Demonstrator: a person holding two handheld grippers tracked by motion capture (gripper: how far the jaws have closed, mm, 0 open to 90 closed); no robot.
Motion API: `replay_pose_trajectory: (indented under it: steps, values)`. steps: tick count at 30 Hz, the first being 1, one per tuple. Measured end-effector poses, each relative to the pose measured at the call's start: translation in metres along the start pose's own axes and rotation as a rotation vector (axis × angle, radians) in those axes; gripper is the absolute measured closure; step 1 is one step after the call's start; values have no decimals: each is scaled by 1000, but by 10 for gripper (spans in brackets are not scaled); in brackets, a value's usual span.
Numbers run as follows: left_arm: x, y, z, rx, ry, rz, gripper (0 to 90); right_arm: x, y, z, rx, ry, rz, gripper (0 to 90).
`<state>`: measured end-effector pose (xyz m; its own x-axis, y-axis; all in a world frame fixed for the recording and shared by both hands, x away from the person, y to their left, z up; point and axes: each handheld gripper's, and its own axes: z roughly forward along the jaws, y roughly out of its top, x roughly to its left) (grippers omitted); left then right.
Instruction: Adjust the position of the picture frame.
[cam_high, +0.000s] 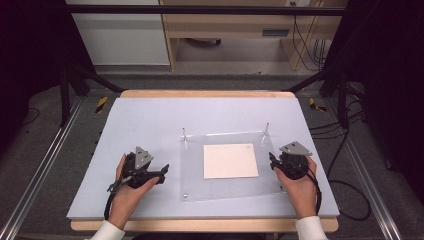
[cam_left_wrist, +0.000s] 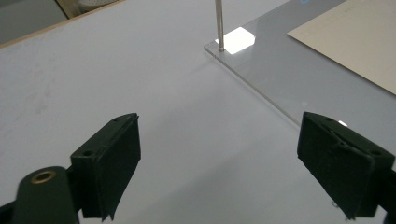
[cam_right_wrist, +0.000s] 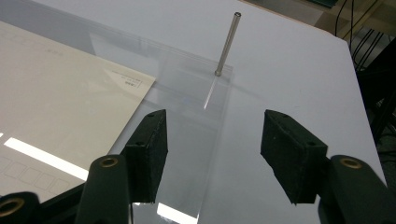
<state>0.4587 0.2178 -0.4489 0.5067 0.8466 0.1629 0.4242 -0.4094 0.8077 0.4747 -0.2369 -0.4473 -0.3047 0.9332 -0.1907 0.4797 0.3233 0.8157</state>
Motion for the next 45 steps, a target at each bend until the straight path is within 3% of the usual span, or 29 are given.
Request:
replay_pose_trajectory:
  steps: [7, 12, 15, 17, 20, 21, 26, 28, 30, 32, 34, 40, 43, 45]
  values:
    - [-2, 0, 2, 7, -8, 2, 152, 3, 1, 1, 15, 2, -6, 439]
    - [-5, 2, 2, -6, 11, 15, 145, 2, 2, 0, 12, 10, 4, 428]
    - [-8, 8, 1, -25, 9, 37, 135, 2, 6, -4, 1, -10, -14, 424]
    - [-8, 18, 4, -51, -8, 67, 136, 3, 14, -9, -15, 21, -16, 460]
    - [-6, 26, 6, -53, -16, 57, 154, 3, 20, -9, -13, 39, -25, 480]
    - [-5, 32, 11, -45, -29, 24, 174, -1, 26, -6, 3, 64, -30, 499]
    - [-5, 44, 35, 2, -41, 23, 242, -17, 36, 8, 76, 106, -18, 541]
    - [-5, 47, 45, 11, -55, 9, 274, -22, 41, 16, 122, 122, -41, 558]
    - [-7, 51, 55, 31, -64, 8, 303, -27, 46, 25, 169, 155, -26, 581]
    - [-7, 53, 59, 32, -76, 2, 365, -31, 51, 35, 191, 163, -31, 599]
    - [-9, 61, 70, 42, -69, -13, 391, -34, 56, 45, 203, 170, -33, 612]
    - [-6, 70, 82, 43, -57, -73, 402, -38, 62, 70, 243, 201, -18, 648]
    - [-4, 71, 84, 49, -45, -64, 393, -43, 63, 79, 239, 190, 12, 649]
    - [-3, 71, 87, 51, -46, -85, 393, -45, 64, 83, 234, 188, 24, 650]
